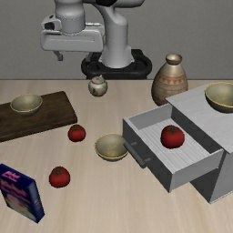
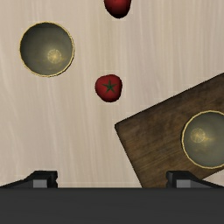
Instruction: Pick the tomato next to the cutting board and place it on the porcelain bowl on the cutting board
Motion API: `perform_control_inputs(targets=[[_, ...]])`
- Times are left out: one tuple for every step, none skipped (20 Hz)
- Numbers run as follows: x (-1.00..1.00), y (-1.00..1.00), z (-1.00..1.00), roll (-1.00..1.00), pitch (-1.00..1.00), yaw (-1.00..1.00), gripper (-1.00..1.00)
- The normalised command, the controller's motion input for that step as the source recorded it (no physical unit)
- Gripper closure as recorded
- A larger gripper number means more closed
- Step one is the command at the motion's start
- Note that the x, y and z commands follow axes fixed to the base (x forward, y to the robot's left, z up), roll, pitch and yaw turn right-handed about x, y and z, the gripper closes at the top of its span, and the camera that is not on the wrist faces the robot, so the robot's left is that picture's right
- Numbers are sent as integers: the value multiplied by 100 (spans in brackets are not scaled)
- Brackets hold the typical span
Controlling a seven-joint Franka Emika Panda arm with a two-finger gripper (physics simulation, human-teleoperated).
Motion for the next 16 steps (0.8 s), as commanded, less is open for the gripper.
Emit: perform_control_inputs(targets=[[100,0,0,0,0,0,-100],[100,0,0,0,0,0,-100],[100,0,0,0,0,0,-100],[100,0,0,0,0,0,-100],[100,0,0,0,0,0,-100],[100,0,0,0,0,0,-100],[100,0,0,0,0,0,-100],[100,0,0,0,0,0,-100],[0,100,0,0,0,0,-100],[0,0,-100,0,0,0,-100],[0,0,-100,0,0,0,-100],[0,0,-100,0,0,0,-100],[0,0,-100,0,0,0,-100],[0,0,-100,0,0,0,-100],[0,0,-100,0,0,0,-100],[0,0,-100,0,0,0,-100]])
